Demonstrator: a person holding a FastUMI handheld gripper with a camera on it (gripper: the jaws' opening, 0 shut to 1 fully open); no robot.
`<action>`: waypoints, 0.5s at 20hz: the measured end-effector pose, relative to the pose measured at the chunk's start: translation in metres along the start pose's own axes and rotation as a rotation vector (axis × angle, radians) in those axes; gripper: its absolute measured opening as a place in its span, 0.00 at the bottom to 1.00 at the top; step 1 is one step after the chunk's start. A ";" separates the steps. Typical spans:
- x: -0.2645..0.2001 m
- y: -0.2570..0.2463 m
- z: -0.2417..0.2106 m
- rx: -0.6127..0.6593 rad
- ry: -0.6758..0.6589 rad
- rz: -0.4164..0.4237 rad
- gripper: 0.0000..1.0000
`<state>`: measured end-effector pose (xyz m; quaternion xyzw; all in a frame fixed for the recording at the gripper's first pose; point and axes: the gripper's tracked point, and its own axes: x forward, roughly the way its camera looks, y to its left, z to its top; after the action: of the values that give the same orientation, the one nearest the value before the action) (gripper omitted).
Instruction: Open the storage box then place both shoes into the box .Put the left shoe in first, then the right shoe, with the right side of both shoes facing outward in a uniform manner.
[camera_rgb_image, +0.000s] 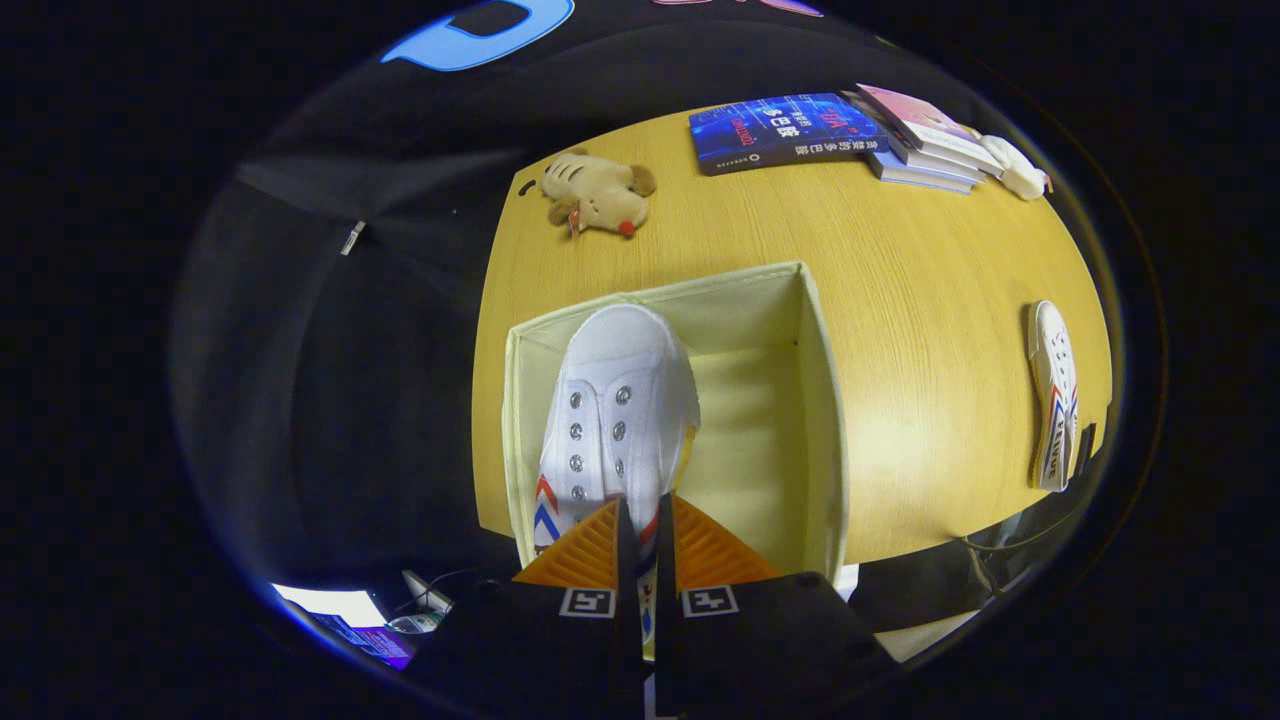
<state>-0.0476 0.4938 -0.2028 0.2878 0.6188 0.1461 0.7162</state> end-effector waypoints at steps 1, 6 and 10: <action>0.003 0.001 -0.002 -0.008 0.003 -0.002 0.09; 0.028 0.013 -0.018 -0.012 0.056 0.072 0.27; 0.023 0.006 -0.017 -0.027 0.056 0.080 0.73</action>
<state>-0.0590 0.5151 -0.2190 0.2985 0.6244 0.1911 0.6961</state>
